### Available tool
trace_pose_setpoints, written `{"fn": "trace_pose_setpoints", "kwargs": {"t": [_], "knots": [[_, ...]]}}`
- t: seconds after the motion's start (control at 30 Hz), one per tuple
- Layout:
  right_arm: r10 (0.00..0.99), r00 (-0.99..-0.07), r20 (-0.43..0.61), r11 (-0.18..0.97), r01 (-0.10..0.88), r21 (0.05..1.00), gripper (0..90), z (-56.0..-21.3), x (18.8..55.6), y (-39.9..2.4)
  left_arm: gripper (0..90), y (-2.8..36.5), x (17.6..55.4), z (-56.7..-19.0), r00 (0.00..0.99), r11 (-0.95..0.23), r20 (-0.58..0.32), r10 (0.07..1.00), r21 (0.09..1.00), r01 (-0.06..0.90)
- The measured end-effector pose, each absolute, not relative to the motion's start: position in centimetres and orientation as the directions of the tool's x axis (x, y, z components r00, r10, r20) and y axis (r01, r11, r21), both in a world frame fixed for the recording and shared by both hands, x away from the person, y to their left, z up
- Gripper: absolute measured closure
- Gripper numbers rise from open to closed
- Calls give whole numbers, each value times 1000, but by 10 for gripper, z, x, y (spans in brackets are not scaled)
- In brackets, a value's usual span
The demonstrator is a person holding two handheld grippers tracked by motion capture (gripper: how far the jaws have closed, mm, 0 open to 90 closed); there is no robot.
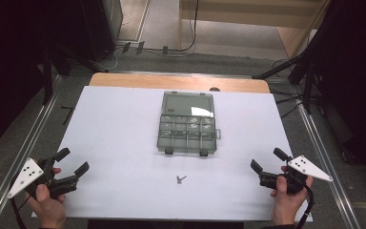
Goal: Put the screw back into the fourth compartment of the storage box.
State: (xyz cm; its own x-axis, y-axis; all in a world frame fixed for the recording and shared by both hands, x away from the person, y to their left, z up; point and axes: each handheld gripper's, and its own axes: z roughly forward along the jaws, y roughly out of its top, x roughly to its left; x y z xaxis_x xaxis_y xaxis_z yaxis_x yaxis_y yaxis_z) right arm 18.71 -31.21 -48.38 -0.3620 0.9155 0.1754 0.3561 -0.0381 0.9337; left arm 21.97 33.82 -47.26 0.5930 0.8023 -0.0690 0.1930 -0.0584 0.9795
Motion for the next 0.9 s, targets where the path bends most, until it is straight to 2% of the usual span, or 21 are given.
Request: {"fn": "trace_pose_setpoints", "kwargs": {"t": [0.5,0.57,0.9], "knots": [[914,-376,153,-3,371,929,4,-479,190,-303,127,334,220,-473,601,-65,-69,797,978,198],[912,-389,130,26,372,928,16,-474,190,-297,127,333,219,-473,604,-76,-61,795,977,199],[894,-426,141,30,369,929,43,-456,193,-285,127,332,221,-475,606,-82,-59,793,976,203]]}}
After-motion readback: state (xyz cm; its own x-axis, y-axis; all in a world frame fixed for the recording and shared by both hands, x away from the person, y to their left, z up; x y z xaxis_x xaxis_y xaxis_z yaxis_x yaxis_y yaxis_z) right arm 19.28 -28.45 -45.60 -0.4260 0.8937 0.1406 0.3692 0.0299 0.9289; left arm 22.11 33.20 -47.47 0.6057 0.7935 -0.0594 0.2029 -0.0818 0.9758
